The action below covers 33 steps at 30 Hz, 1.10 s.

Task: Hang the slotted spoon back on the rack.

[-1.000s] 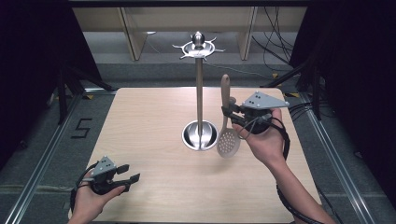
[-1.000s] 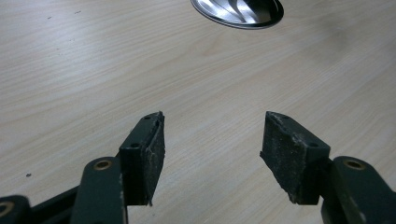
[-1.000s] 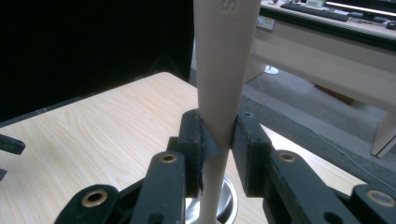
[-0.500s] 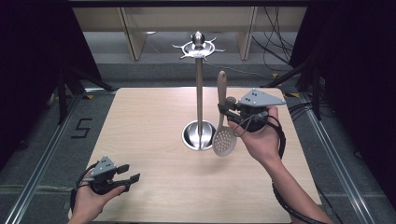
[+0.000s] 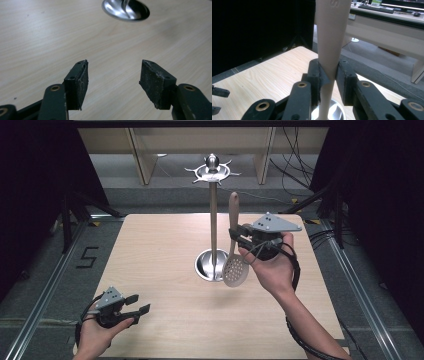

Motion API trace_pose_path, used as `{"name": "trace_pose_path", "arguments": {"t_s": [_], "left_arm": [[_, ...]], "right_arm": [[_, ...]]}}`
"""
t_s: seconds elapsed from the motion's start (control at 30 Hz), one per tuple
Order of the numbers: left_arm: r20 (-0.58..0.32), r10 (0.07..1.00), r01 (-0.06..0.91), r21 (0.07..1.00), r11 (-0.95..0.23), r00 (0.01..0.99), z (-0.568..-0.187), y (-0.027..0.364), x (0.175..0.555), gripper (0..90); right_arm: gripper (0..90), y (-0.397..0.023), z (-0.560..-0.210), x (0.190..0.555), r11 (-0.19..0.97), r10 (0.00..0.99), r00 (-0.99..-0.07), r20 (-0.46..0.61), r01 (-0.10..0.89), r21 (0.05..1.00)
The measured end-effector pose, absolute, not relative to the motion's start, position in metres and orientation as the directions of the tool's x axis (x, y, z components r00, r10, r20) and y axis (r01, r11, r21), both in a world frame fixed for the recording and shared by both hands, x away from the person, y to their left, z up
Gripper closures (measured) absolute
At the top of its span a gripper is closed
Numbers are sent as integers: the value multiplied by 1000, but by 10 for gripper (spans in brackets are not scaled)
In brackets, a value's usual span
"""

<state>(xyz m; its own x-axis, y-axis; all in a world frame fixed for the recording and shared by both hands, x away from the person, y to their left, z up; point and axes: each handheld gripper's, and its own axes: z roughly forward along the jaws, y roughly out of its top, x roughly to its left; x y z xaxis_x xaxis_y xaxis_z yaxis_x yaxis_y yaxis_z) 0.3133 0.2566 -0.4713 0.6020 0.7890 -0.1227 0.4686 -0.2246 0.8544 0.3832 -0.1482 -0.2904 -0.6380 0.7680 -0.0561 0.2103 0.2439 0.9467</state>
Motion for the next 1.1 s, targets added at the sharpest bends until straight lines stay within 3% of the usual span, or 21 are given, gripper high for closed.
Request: {"name": "trace_pose_path", "arguments": {"t_s": [0.2,0.5,0.77,1.1], "left_arm": [[-72,763,344,917,-204,643,-425,234,328,372],[-18,649,143,980,-139,760,-309,156,365,403],[-85,543,163,982,-97,836,-265,93,390,473],[-137,528,217,972,-91,838,-266,63,411,609]], "right_arm": [[748,-143,-293,382,246,765,-642,-52,217,945],[748,-138,-296,382,241,770,-636,-55,210,948],[748,-134,-299,380,228,781,-624,-40,225,947],[748,-131,-299,378,243,796,-603,-50,243,939]]}}
